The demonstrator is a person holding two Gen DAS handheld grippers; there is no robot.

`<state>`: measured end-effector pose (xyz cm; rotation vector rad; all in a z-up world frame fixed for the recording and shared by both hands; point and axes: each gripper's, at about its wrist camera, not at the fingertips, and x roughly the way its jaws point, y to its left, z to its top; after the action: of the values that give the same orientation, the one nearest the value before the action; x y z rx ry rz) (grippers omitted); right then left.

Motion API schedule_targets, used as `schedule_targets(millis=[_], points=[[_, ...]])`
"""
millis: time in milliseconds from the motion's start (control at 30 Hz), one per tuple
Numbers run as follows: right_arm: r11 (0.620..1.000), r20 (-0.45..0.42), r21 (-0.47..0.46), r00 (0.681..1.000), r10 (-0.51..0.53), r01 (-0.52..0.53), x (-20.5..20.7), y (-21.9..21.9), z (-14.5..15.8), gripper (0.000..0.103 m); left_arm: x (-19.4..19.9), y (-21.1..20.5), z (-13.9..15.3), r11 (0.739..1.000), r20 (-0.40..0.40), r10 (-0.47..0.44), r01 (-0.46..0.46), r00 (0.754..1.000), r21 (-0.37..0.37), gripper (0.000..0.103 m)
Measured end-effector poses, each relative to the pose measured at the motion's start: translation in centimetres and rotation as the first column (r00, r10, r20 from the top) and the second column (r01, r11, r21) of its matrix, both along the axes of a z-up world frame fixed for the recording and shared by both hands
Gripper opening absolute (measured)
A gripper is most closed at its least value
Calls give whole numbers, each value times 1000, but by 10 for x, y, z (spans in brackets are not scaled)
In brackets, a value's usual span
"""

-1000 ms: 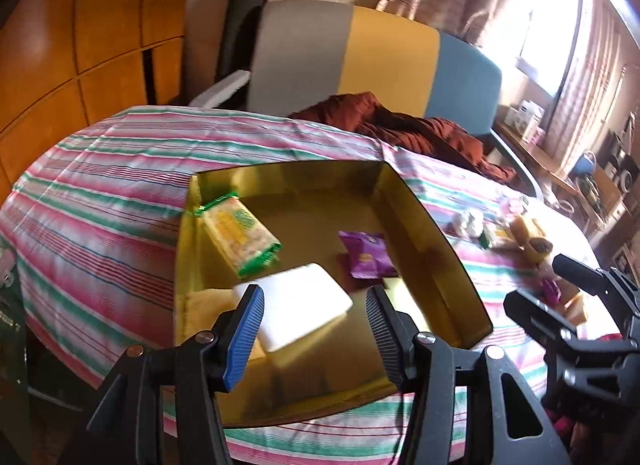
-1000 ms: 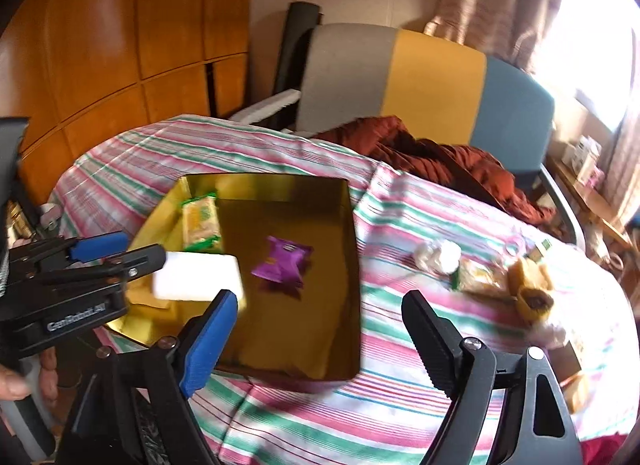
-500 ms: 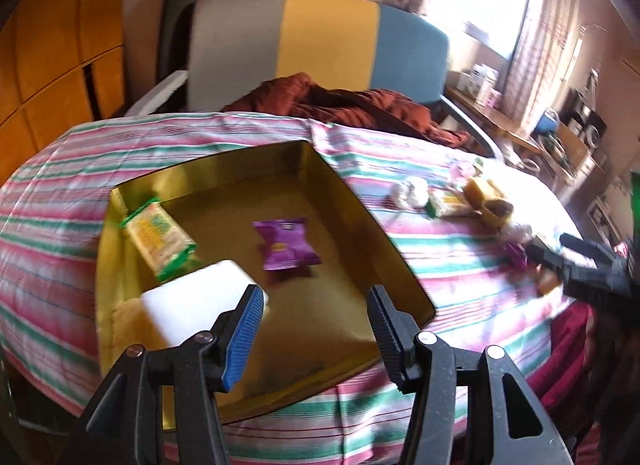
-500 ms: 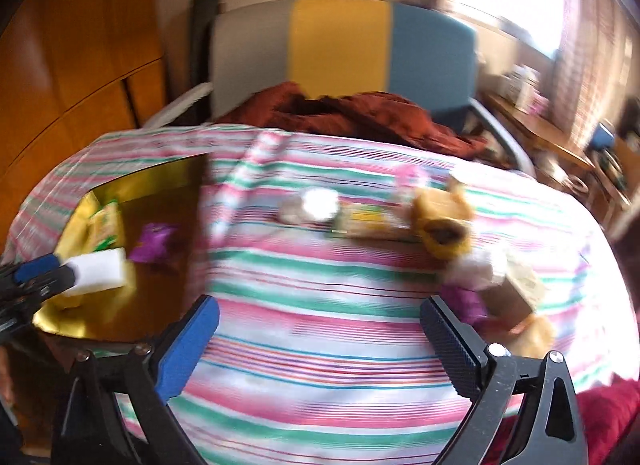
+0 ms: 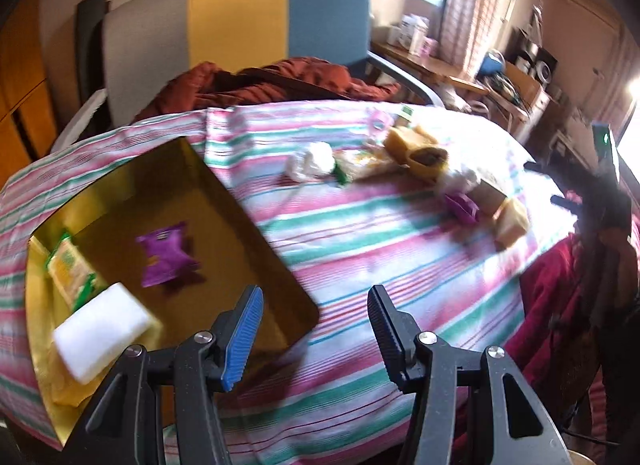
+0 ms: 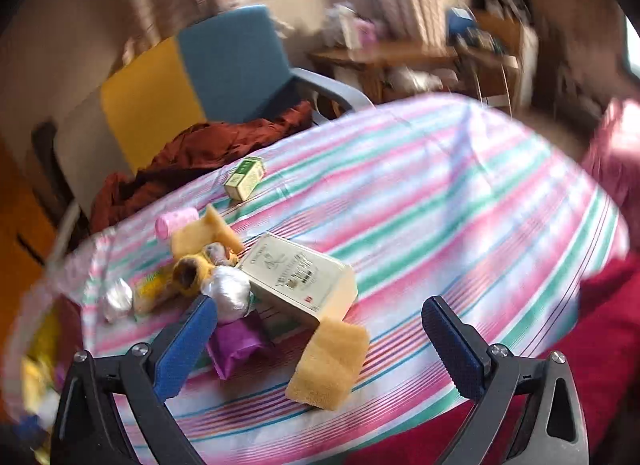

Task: Organize objects
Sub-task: 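Withdraw both tools from the tray back toward the table items, then grasp the larger purple packet with the left tool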

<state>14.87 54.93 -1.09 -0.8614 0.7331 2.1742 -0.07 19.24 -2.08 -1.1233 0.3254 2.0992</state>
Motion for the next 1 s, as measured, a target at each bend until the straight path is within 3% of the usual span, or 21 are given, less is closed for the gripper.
schedule_targets(millis=[100,433,700,1000], points=[[999,-104,6,993,-49,50,14,6,7,103,6,19,-3,999,6,-41,41,999,-12,55],[999,-109,4,993,-41,42,10,4,6,103,14,88,-13,987,60,-159,160,985,-23,55],[992,-204,-92,974,-103,86,29,19,3,103,19,132,-24,972,82,-233,235,969,-21,55],[989,-221,-130,970,-102,74,29,23,-1,103,14,184,-33,954,118,-298,300,947,-6,55]])
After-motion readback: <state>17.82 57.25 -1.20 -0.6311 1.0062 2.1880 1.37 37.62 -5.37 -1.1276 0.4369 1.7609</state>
